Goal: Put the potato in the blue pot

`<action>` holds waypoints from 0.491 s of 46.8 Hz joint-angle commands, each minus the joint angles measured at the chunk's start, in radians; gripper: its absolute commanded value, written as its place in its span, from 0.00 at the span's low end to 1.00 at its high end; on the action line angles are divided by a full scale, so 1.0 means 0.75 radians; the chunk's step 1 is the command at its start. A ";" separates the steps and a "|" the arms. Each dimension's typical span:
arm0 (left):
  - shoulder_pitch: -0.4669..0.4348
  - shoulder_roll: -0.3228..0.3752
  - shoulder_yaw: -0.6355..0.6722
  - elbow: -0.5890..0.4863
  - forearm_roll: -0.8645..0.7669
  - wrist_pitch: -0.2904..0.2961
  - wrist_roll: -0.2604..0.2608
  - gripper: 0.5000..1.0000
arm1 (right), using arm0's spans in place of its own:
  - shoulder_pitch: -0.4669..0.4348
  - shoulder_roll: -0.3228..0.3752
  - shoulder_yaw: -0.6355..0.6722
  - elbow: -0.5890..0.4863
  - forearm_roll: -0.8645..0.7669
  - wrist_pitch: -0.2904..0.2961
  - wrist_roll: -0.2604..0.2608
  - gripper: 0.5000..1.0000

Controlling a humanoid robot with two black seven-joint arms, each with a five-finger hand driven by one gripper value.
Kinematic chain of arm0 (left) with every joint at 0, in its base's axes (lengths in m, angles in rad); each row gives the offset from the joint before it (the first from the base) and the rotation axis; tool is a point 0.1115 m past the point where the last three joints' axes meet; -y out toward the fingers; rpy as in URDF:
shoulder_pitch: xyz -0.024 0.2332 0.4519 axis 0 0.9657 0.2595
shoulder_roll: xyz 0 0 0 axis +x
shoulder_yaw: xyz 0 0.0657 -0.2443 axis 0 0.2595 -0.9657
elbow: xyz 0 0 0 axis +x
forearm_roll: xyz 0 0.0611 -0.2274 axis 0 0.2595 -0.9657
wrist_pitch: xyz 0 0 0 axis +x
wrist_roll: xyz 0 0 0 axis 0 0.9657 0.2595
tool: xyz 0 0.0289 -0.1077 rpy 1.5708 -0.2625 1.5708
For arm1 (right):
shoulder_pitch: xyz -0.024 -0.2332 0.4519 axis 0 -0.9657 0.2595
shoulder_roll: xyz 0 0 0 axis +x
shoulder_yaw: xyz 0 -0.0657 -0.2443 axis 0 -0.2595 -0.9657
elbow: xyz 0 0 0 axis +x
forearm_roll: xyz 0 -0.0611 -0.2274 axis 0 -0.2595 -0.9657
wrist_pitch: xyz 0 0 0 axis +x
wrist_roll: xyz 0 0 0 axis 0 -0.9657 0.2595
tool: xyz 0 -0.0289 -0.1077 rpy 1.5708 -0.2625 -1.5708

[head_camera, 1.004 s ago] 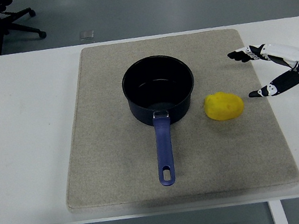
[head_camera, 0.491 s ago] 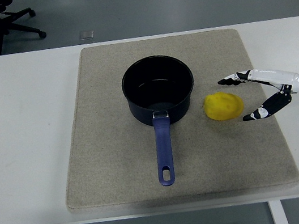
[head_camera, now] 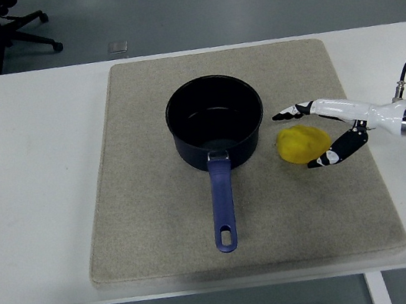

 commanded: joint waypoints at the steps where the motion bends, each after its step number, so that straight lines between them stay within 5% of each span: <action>1: 0.000 0.000 -0.001 0.000 0.000 0.000 -0.002 0.99 | 0.003 0.012 -0.017 -0.017 -0.002 -0.014 0.000 0.86; 23: 0.000 0.000 0.001 0.000 0.000 0.000 0.000 0.99 | -0.001 0.045 -0.035 -0.076 -0.035 -0.030 0.012 0.83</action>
